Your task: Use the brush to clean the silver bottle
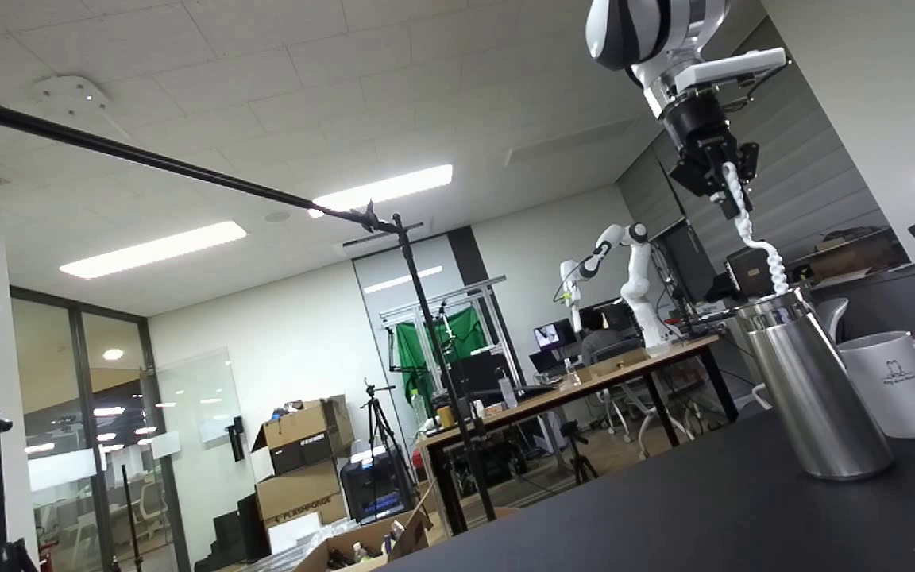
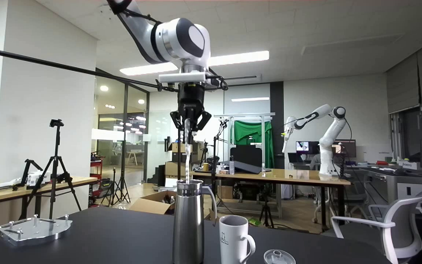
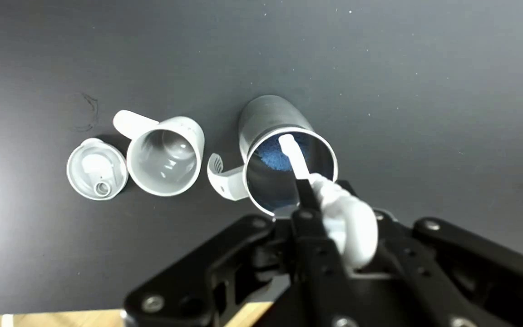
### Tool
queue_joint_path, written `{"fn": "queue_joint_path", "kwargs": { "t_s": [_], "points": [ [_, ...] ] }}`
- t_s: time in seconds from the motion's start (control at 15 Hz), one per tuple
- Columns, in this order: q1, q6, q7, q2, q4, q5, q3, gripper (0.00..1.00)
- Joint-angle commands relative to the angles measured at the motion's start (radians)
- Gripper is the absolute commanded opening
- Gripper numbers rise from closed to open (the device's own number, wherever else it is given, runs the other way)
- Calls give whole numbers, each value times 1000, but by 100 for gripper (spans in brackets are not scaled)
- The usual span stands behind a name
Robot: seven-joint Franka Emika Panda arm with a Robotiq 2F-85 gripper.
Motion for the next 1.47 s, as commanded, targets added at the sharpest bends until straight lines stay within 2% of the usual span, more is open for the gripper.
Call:
{"fn": "queue_joint_path", "kwargs": {
  "t_s": [0.0, 0.33, 0.8, 1.13, 1.4],
  "points": [
    [-30, -26, -47, 117, 66, 47, -6, 4],
    [-47, -23, -75, 199, 75, 51, 7, 4],
    [-26, -57, -68, 116, 92, 31, 25, 4],
    [-9, -118, -68, 44, 147, 20, 28, 4],
    [-11, -101, -76, 55, 149, 19, 19, 4]
  ]
}}
